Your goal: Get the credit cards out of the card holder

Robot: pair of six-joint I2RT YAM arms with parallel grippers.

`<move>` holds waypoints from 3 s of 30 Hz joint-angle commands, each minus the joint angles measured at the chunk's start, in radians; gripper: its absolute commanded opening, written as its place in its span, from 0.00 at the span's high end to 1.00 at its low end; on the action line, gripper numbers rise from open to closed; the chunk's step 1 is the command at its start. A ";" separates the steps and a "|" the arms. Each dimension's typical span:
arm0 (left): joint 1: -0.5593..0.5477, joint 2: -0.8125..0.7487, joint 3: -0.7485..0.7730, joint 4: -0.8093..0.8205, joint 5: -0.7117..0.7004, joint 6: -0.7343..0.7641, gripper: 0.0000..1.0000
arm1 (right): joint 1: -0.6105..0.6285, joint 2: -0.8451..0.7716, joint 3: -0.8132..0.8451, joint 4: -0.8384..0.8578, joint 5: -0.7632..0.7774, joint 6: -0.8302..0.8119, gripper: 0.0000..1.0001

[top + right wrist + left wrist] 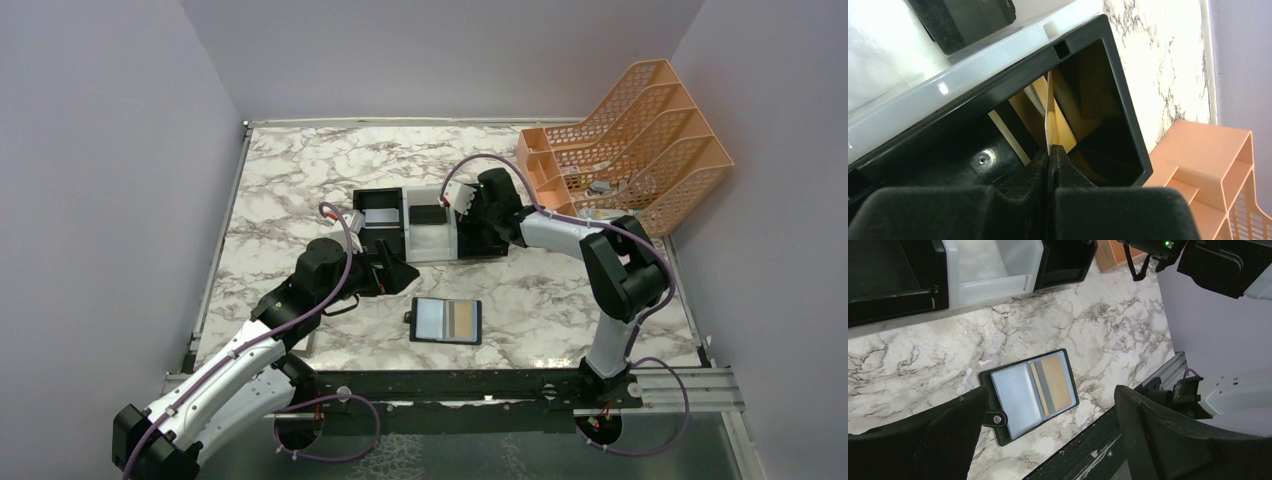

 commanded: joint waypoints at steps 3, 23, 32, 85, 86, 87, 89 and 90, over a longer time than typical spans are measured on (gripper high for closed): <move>0.004 -0.013 0.028 0.004 -0.010 0.014 0.01 | 0.000 0.042 -0.005 0.003 -0.024 -0.040 0.96; 0.004 -0.014 0.026 0.002 -0.004 0.015 0.01 | 0.000 0.047 -0.017 0.013 -0.031 -0.022 0.81; 0.004 -0.013 0.027 0.002 0.002 0.013 0.01 | 0.000 0.014 -0.025 -0.034 -0.067 -0.012 0.76; 0.003 0.073 -0.015 0.172 -0.007 -0.019 0.12 | 0.000 -0.849 -0.464 -0.239 -0.366 1.331 0.15; 0.003 0.088 -0.036 0.201 0.000 -0.024 0.14 | 0.000 -0.849 -0.472 -0.245 -0.361 1.338 0.18; 0.001 0.100 -0.059 0.235 0.003 -0.030 0.16 | 0.000 -0.850 -0.483 -0.256 -0.357 1.351 0.21; -0.015 0.122 -0.114 0.358 0.046 -0.017 0.17 | 0.000 -0.856 -0.519 -0.243 -0.369 1.377 0.27; -0.022 0.135 -0.134 0.400 0.069 -0.005 0.17 | 0.000 -0.861 -0.547 -0.224 -0.381 1.415 0.30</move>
